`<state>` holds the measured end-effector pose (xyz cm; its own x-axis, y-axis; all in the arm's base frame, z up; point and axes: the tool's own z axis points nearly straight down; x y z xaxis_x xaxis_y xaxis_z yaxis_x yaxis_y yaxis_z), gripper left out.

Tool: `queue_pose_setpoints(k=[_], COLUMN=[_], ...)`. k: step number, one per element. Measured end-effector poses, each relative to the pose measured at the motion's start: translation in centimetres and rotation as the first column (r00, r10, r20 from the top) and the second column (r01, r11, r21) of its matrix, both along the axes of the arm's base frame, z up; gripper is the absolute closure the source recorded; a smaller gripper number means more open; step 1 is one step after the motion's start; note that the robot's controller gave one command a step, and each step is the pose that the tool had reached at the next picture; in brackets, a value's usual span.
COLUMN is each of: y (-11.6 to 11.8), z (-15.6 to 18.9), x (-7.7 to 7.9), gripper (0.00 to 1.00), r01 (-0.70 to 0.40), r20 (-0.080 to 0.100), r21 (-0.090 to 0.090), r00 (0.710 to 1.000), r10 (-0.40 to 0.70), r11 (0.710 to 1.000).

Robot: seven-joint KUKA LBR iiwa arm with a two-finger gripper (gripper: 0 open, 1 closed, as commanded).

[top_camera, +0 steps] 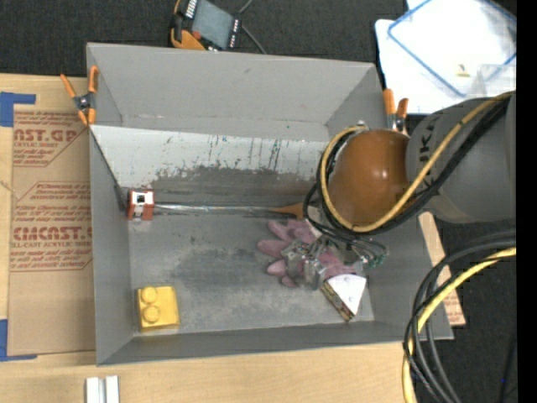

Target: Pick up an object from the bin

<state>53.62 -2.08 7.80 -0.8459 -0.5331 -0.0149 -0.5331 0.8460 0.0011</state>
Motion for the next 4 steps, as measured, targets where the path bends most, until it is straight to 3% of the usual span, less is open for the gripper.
queue_pose_setpoints(k=[1,2,3,4], y=[0.00,0.00,0.02,0.02], z=[0.00,-0.03,-0.02,-0.02], x=[0.00,-0.05,-0.03,-0.03], gripper=[1.00,0.00,1.00,1.00], r01=[0.000,0.000,0.000,0.000], r20=[0.000,-0.002,-0.001,-0.001], r21=[0.000,0.000,0.000,0.000], r00=[1.000,1.000,1.000,1.000], r10=[0.000,0.000,0.000,0.000], r11=[1.000,1.000,1.000,1.000])
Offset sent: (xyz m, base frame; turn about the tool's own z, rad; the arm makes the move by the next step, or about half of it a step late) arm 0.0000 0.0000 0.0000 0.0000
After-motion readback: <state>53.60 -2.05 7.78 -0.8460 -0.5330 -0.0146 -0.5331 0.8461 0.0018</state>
